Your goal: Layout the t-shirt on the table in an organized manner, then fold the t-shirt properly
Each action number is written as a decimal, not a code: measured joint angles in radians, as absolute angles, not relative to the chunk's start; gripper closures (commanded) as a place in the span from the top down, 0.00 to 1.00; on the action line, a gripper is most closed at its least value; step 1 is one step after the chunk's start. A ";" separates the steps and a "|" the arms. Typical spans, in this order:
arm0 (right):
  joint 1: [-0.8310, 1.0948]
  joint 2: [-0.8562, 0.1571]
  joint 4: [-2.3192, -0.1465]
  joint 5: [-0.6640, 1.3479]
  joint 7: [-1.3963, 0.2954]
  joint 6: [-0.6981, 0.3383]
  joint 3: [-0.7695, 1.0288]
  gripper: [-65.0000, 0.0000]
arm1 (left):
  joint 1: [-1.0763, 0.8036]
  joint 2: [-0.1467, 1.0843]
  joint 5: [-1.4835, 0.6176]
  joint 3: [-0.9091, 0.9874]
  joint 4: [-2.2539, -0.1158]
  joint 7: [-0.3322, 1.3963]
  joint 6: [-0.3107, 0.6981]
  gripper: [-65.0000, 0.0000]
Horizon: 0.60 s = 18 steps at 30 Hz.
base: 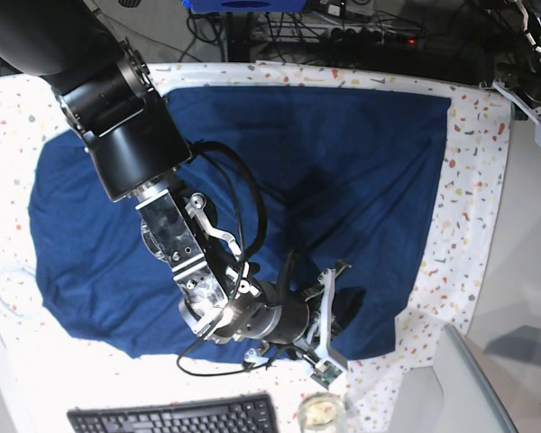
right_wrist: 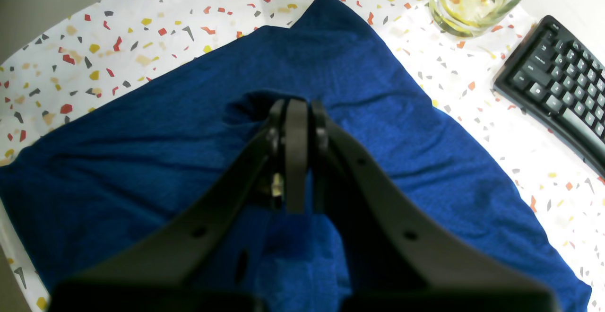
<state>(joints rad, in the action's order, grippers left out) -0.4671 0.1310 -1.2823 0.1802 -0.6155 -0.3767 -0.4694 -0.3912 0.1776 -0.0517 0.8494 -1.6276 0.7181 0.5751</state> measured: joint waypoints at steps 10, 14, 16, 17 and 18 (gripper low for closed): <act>-0.481 0.139 -1.353 0.287 -0.616 -0.377 -0.623 0.97 | -0.391 0.171 -0.053 0.847 -1.628 0.717 0.575 0.00; -0.442 0.115 -1.502 0.289 -0.625 -0.376 -0.557 1.00 | -0.397 0.138 -0.054 0.852 -1.647 0.718 0.576 0.00; -0.376 0.105 -1.574 0.290 -0.673 -0.376 -0.449 0.99 | -0.406 0.111 -0.057 0.853 -1.668 0.717 0.575 0.00; -0.345 0.099 -1.606 0.289 -0.698 -0.377 -0.378 0.99 | -0.415 0.104 -0.058 0.853 -1.684 0.718 0.576 0.00; -0.297 0.100 -1.643 0.289 -0.723 -0.379 -0.290 0.99 | -0.431 0.091 -0.070 0.853 -1.710 0.719 0.575 0.00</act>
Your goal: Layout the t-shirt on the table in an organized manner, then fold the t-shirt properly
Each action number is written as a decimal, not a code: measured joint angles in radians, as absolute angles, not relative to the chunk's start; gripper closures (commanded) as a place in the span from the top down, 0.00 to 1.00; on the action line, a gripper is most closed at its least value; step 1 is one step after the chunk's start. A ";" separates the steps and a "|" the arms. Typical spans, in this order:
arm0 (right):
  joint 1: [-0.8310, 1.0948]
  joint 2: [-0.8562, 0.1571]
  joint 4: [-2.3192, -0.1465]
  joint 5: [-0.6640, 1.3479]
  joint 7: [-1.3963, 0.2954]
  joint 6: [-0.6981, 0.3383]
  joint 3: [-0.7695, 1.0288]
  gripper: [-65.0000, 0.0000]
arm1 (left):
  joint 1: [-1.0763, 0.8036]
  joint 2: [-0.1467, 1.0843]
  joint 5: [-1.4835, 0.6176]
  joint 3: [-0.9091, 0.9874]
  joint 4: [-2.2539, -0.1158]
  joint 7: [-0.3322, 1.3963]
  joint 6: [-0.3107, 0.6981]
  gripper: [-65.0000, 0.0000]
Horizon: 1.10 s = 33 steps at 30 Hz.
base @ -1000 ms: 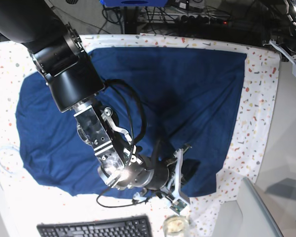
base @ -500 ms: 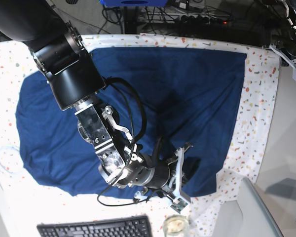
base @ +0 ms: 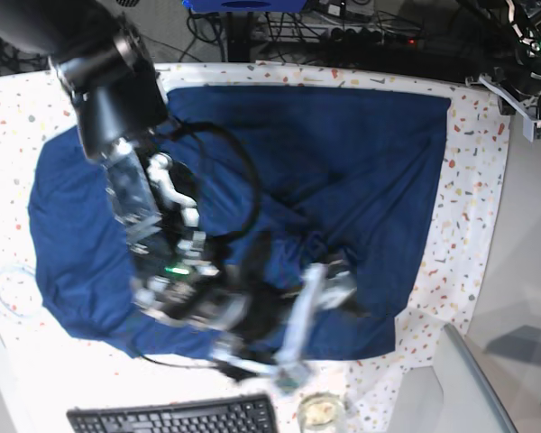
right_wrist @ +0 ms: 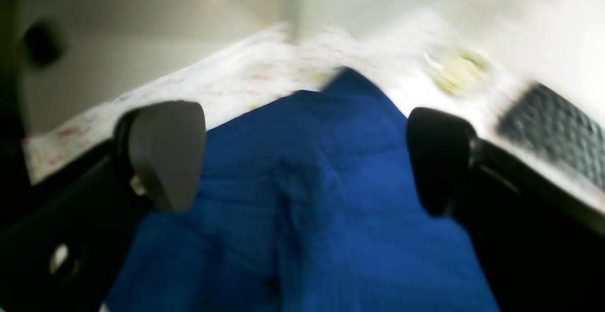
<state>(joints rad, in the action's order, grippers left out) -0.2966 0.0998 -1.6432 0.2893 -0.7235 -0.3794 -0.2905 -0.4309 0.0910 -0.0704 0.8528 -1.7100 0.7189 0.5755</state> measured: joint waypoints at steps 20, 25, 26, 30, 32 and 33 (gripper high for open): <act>0.248 0.023 -1.956 0.278 -0.759 -0.596 0.577 1.00 | -0.380 0.102 -0.471 0.764 -1.483 0.722 0.609 0.95; 0.261 0.030 -1.956 0.281 -0.767 -0.659 0.656 1.00 | -0.341 0.098 -0.474 0.696 -1.400 0.720 0.607 0.95; 0.260 0.030 -1.956 0.281 -0.765 -0.672 0.675 1.00 | -0.336 0.101 -0.475 0.697 -1.382 0.713 0.607 0.95; 0.261 0.029 -1.956 0.281 -0.765 -0.683 0.730 1.00 | -0.335 0.105 -0.436 0.702 -1.357 0.684 0.615 0.95; 0.260 0.028 -1.956 0.282 -0.764 -0.686 0.756 1.00 | -0.336 0.102 -0.418 0.702 -1.357 0.676 0.619 0.95; 0.260 0.027 -1.953 0.282 -0.764 -0.686 0.771 1.00 | -0.336 0.103 -0.419 0.702 -1.357 0.673 0.619 0.95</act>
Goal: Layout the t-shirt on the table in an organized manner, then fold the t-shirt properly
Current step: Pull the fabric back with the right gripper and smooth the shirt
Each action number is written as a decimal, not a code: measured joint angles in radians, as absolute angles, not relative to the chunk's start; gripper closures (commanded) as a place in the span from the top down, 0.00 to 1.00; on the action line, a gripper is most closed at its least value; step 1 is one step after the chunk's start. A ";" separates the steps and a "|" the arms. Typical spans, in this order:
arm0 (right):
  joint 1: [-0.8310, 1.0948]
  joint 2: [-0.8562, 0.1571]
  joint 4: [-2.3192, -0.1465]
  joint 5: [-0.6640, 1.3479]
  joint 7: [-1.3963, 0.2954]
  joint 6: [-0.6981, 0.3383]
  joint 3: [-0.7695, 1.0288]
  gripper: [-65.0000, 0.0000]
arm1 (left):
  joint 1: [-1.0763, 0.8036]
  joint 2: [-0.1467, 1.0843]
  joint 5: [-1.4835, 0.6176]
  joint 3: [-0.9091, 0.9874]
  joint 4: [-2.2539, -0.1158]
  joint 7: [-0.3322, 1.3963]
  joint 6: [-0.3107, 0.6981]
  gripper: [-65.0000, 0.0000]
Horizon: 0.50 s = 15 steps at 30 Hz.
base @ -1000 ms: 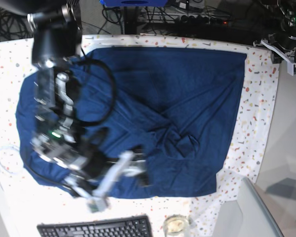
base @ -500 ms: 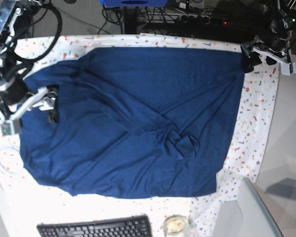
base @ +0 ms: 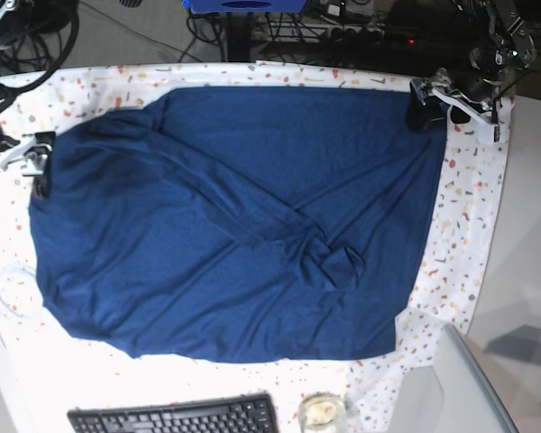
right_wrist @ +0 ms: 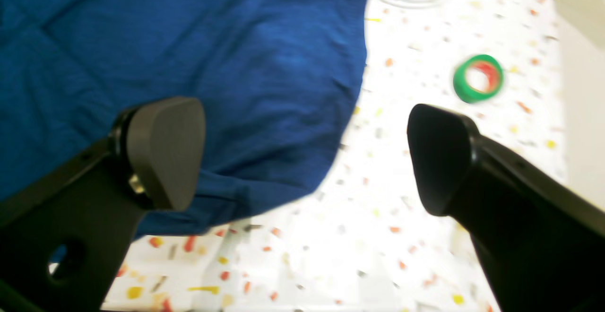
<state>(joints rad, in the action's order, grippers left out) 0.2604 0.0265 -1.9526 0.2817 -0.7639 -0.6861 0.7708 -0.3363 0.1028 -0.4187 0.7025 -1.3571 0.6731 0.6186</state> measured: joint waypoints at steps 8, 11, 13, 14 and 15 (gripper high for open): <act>0.254 0.028 -1.929 0.281 -0.765 -0.690 0.883 1.00 | -0.363 0.084 -0.424 0.697 -1.359 0.640 0.618 0.91; 0.249 0.027 -1.874 0.282 -0.773 -0.690 0.893 1.00 | -0.363 0.066 -0.414 0.704 -1.367 0.636 0.604 0.68; 0.244 0.033 -1.813 0.282 -0.826 -0.691 0.892 1.00 | -0.367 0.064 -0.412 0.706 -1.366 0.644 0.604 0.48; 0.245 0.033 -1.781 0.282 -0.839 -0.691 0.892 1.00 | -0.369 0.064 -0.410 0.706 -1.365 0.646 0.603 0.38; 0.245 0.033 -1.747 0.283 -0.852 -0.691 0.893 1.00 | -0.371 0.065 -0.412 0.707 -1.364 0.652 0.603 0.28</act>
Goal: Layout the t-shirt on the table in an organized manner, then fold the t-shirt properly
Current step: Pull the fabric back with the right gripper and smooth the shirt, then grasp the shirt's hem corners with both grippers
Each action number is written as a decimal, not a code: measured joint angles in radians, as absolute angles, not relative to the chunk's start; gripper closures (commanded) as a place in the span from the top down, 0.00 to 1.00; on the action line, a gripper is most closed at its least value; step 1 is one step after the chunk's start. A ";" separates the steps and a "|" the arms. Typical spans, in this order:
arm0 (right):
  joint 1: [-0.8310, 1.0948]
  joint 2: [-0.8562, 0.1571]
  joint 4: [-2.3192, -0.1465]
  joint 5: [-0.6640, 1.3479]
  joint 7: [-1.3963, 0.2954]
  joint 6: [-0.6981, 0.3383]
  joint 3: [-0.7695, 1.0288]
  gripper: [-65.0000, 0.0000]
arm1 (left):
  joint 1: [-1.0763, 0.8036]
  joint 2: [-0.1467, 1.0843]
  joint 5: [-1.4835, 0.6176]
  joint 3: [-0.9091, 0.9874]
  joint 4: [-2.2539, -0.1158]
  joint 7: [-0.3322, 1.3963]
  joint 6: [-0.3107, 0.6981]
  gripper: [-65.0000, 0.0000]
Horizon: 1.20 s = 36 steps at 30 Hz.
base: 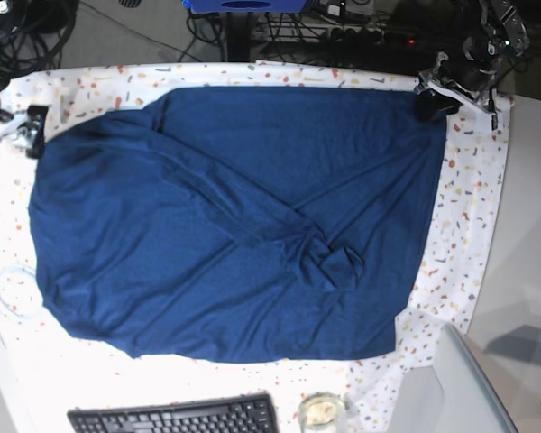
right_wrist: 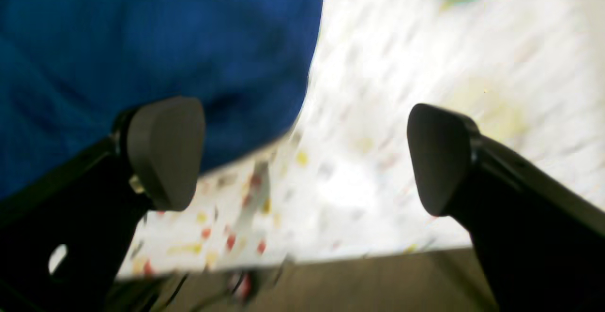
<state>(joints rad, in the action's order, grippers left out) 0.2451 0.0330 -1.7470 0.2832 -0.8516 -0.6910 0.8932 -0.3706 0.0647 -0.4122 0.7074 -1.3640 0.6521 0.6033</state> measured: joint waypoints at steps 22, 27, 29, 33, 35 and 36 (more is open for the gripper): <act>0.165 0.024 -1.358 0.411 -0.842 -0.689 0.888 0.95 | -0.382 0.070 -0.382 0.699 -1.443 0.722 0.606 0.00; 0.164 0.016 -1.326 0.419 -0.822 -0.689 0.889 0.71 | -0.394 0.069 -0.382 0.699 -1.443 0.722 0.606 0.00; 0.164 0.020 -1.324 0.419 -0.824 -0.689 0.888 0.66 | -0.395 0.069 -0.381 0.699 -1.443 0.722 0.606 0.00; 0.167 0.016 -1.324 0.419 -0.825 -0.689 0.831 0.59 | -0.397 0.070 -0.382 0.699 -1.444 0.719 0.606 0.00; 0.164 0.017 -1.324 0.420 -0.825 -0.690 0.814 0.56 | -0.402 0.068 -0.382 0.699 -1.444 0.719 0.607 0.00; 0.165 0.019 -1.324 0.420 -0.829 -0.690 0.813 0.56 | -0.403 0.069 -0.382 0.699 -1.444 0.720 0.606 0.00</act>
<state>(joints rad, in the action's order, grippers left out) 0.1646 0.0193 -1.3235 0.4198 -0.8291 -0.6895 0.8131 -0.4030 0.0689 -0.3817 0.6994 -1.4437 0.7200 0.6064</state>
